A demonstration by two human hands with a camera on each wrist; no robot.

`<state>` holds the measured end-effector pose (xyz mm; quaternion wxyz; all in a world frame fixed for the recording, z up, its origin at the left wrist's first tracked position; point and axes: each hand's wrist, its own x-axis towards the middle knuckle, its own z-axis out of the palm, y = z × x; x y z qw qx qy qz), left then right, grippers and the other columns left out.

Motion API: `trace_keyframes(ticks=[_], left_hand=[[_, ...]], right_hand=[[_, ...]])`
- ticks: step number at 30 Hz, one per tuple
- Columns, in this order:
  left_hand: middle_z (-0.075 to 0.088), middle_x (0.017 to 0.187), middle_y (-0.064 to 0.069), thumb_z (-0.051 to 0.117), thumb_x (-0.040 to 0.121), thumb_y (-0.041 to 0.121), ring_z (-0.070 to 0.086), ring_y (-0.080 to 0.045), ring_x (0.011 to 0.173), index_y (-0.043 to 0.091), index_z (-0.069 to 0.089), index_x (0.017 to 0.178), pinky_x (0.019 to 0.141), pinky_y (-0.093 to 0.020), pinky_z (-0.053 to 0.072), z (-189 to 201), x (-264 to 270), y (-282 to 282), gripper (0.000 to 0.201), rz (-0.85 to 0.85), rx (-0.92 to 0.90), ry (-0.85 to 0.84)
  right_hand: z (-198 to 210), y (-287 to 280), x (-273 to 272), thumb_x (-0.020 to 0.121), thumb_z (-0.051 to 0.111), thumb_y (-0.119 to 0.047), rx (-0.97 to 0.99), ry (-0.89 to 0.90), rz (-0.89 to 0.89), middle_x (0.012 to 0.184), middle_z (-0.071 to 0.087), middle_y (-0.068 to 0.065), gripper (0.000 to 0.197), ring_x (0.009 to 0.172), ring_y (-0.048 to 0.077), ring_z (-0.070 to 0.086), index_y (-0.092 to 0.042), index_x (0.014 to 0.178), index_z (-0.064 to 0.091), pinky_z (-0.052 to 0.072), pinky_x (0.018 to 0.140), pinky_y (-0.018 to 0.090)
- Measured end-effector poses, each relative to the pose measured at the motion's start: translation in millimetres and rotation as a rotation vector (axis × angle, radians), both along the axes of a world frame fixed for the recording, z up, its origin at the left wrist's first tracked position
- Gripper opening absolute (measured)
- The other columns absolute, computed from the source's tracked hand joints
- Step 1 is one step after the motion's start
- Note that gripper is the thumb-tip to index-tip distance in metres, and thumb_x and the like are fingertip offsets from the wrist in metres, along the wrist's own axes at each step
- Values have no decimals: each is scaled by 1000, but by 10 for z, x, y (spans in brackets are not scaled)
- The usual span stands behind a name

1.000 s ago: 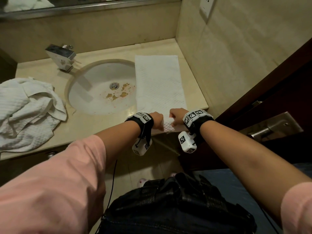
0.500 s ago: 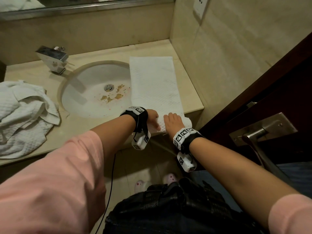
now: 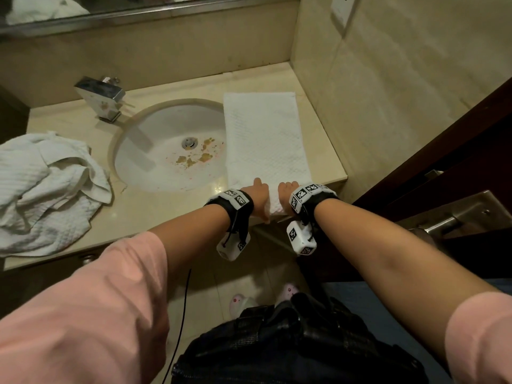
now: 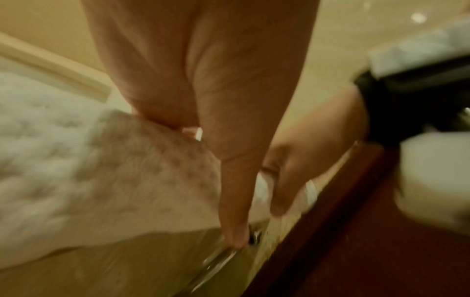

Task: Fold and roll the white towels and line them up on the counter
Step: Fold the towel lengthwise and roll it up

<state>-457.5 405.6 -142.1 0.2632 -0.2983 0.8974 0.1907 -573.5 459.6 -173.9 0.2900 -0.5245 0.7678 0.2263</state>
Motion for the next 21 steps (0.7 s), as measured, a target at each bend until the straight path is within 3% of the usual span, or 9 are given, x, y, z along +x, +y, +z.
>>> trace_keyframes(ticks=[1,3,6,9,11,14,17,19,21], left_hand=[[33,126,-10,83,67,32,54,-27,94,10,52,108,81,-38,54,-1,9,39,56,-5,-28,16],[32,127,-10,83,65,31,47,-27,101,10,58,98,81,-36,53,-8,15,107,47,-37,-109,35],[38,125,-12,76,75,23,43,-29,111,6,56,110,82,-34,48,-55,11,171,43,-89,-221,65],[47,122,-15,54,89,3,49,-29,112,2,50,119,84,-34,46,-93,-22,179,30,-114,-270,106],[52,118,-15,53,90,2,53,-29,109,2,54,115,84,-33,47,-80,-39,133,26,-156,-260,95],[62,97,-13,54,90,10,62,-29,95,4,60,85,71,-30,45,0,-71,52,9,-122,-192,62],[54,71,-8,58,88,15,64,-28,86,9,44,59,62,-28,43,33,-122,-14,32,-49,-110,26],[57,74,-7,68,82,21,63,-25,86,8,54,66,64,-27,44,85,-158,-73,24,-35,-60,-20],[61,82,-7,75,77,27,61,-22,84,6,66,86,67,-27,45,107,-181,-145,25,-34,-19,-38]], right_hand=[[-257,-81,-119,63,64,-32,6,-24,-16,101,53,9,44,98,33,54,-19,89,30,49,82,54],[-201,-141,-113,60,64,-40,102,-36,-22,104,59,11,40,93,35,57,-22,82,35,49,80,55],[-125,-150,-96,67,71,-40,108,-55,1,108,62,11,40,93,34,60,-20,95,51,50,82,50],[-199,-148,-120,58,63,-41,103,-26,-7,102,61,13,48,84,34,60,-16,94,46,51,76,52],[-230,-83,-112,61,63,-32,38,-6,-7,104,54,14,53,89,34,58,-10,104,43,52,78,49],[131,110,82,75,65,-9,-105,54,-16,117,44,16,50,103,31,53,-3,117,40,48,82,37],[105,191,38,78,69,-11,-260,66,-39,124,40,14,54,111,30,46,-3,122,38,43,87,37],[113,247,-16,70,82,-32,-284,61,21,121,40,10,73,110,28,45,-6,123,39,41,90,35],[141,293,-47,62,86,-39,-312,63,99,119,42,8,82,108,25,45,-8,122,40,40,90,33]])
